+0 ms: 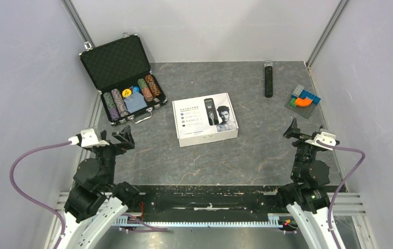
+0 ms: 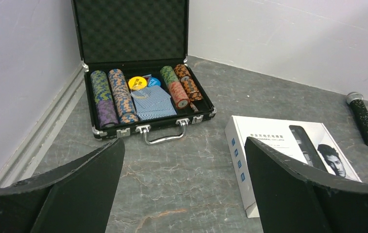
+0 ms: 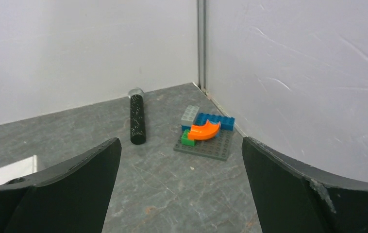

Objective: Sort the hair-cutting tools

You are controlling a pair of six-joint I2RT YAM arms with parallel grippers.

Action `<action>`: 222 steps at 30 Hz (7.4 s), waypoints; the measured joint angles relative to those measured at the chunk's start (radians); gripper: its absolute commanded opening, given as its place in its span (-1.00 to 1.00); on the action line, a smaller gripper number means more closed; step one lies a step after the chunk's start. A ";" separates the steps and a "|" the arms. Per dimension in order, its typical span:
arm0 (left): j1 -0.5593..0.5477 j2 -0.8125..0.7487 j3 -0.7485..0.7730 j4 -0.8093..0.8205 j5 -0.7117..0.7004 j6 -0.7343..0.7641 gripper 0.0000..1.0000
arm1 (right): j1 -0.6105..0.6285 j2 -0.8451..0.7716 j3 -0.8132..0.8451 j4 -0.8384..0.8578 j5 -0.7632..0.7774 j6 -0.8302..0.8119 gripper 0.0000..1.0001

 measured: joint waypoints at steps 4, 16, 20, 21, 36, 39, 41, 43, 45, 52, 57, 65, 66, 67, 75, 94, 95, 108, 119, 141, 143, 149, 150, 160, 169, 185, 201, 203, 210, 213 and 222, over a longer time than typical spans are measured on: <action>0.000 -0.018 -0.047 0.008 -0.005 -0.011 1.00 | 0.000 -0.016 -0.047 -0.005 0.023 -0.003 0.96; 0.000 0.478 0.037 0.137 0.167 -0.060 1.00 | -0.001 0.229 0.010 -0.074 -0.250 0.088 0.96; 0.004 0.795 0.175 0.208 0.253 -0.074 1.00 | 0.000 0.466 0.040 -0.117 -0.452 0.153 0.96; 0.009 0.877 0.217 0.219 0.276 -0.085 1.00 | 0.000 0.517 0.040 -0.126 -0.502 0.171 0.96; 0.235 1.742 0.759 0.231 0.662 -0.153 1.00 | 0.426 1.077 0.007 0.212 -0.543 0.393 0.88; 0.261 1.804 0.798 0.221 0.716 -0.155 1.00 | 0.535 1.217 0.040 0.297 -0.468 0.392 0.78; 0.269 1.830 0.813 0.219 0.750 -0.168 1.00 | 0.600 1.313 0.097 0.324 -0.407 0.391 0.77; 0.272 1.845 0.821 0.218 0.785 -0.191 1.00 | 0.656 1.394 0.167 0.338 -0.338 0.391 0.74; 0.271 1.851 0.821 0.217 0.815 -0.205 1.00 | 0.703 1.471 0.245 0.355 -0.278 0.391 0.73; 0.269 1.865 0.821 0.220 0.872 -0.235 1.00 | 0.789 1.654 0.433 0.358 -0.134 0.434 0.55; 0.274 1.868 0.821 0.227 0.905 -0.242 1.00 | 0.824 1.734 0.480 0.339 -0.083 0.470 0.47; 0.274 1.876 0.820 0.246 0.927 -0.243 1.00 | 0.834 1.816 0.547 0.349 -0.023 0.503 0.43; 0.274 1.876 0.819 0.249 0.930 -0.243 1.00 | 0.835 1.823 0.552 0.355 -0.013 0.505 0.43; 0.275 1.876 0.819 0.256 0.935 -0.243 1.00 | 0.837 1.831 0.557 0.364 -0.002 0.509 0.43; 0.282 1.876 0.806 0.313 0.947 -0.245 1.00 | 0.847 1.897 0.591 0.454 0.076 0.514 0.52; 0.271 1.909 0.964 0.183 0.954 -0.245 1.00 | 0.615 1.397 0.154 0.274 -0.187 0.424 0.65; 0.271 1.909 0.970 0.193 0.954 -0.245 1.00 | 0.595 1.377 0.127 0.266 -0.193 0.409 0.63; 0.217 2.088 1.172 0.301 0.967 -0.285 1.00 | 0.444 1.318 0.026 0.369 -0.306 0.299 0.46; 0.140 2.228 1.275 0.292 1.025 -0.283 1.00 | 0.326 1.348 0.007 0.469 -0.428 0.232 0.54; 0.082 2.210 1.228 0.303 1.083 -0.200 1.00 | 0.257 1.444 0.072 0.552 -0.524 0.192 0.48; 0.076 2.209 1.226 0.297 1.073 -0.200 1.00 | 0.254 1.408 0.044 0.546 -0.504 0.189 0.49; 0.072 2.209 1.225 0.282 1.066 -0.199 1.00 | 0.254 1.316 -0.021 0.534 -0.493 0.174 0.43; 0.072 2.209 1.225 0.280 1.065 -0.199 1.00 | 0.253 1.307 -0.024 0.527 -0.490 0.171 0.42; 0.073 2.209 1.225 0.273 1.066 -0.195 1.00 | 0.222 1.313 -0.026 0.492 -0.443 0.165 0.24; 0.073 2.207 1.210 0.293 1.071 -0.195 1.00 | 0.223 1.405 0.009 0.570 -0.444 0.186 0.14; 0.066 2.163 1.141 0.260 1.038 -0.180 1.00 | 0.222 1.025 -0.053 0.381 -0.371 0.238 0.96; 0.106 1.252 0.707 0.191 0.556 -0.097 1.00 | 0.222 0.328 0.097 -0.046 0.076 0.113 0.96; 0.105 1.075 0.586 0.208 0.481 -0.094 1.00 | 0.222 0.261 0.101 -0.066 0.132 0.077 0.96; 0.105 0.576 0.195 0.211 0.253 -0.062 1.00 | 0.221 0.100 0.039 -0.055 0.250 -0.009 0.96; 0.105 0.388 0.060 0.196 0.174 -0.036 1.00 | 0.220 0.067 -0.022 -0.023 0.265 -0.034 0.96; 0.104 0.025 -0.169 0.241 0.003 0.002 1.00 | 0.220 0.057 -0.078 0.028 0.287 -0.086 0.96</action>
